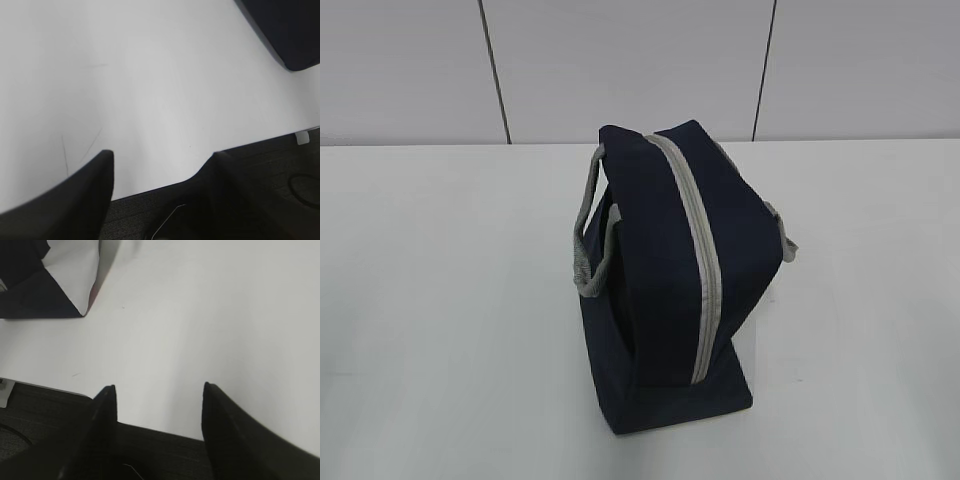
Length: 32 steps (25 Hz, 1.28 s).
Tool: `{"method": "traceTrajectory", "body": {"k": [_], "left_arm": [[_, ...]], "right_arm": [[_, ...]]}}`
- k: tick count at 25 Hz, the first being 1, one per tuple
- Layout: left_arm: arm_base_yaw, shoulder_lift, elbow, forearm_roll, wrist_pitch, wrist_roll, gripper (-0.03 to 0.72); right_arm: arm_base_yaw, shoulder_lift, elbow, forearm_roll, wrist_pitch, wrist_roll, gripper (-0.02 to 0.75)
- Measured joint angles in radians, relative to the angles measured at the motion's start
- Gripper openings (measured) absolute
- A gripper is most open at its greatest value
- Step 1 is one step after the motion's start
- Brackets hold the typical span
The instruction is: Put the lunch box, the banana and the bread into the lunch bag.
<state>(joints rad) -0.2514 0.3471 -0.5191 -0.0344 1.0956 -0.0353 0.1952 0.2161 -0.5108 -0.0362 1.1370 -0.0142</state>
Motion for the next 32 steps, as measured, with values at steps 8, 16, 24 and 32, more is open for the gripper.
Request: {"method": "traceTrajectory", "body": {"k": [8,16,24,32], "left_arm": [[0.000,-0.036,0.000,0.001,-0.001,0.000,0.424],[0.040,-0.116,0.000,0.001,0.000,0.000,0.424],[0.159,-0.231,0.000,0.001,0.004,0.000,0.424],[0.190,-0.353,0.000,0.001,0.007,0.000,0.414]], "right_arm": [[0.000,-0.043,0.000,0.000,-0.001,0.002,0.404],[-0.031,-0.125,0.000,0.000,-0.001,0.002,0.404],[-0.150,-0.212,0.000,0.000,-0.001,0.002,0.404],[-0.158,-0.234,0.000,0.000,0.000,0.002,0.404]]}}
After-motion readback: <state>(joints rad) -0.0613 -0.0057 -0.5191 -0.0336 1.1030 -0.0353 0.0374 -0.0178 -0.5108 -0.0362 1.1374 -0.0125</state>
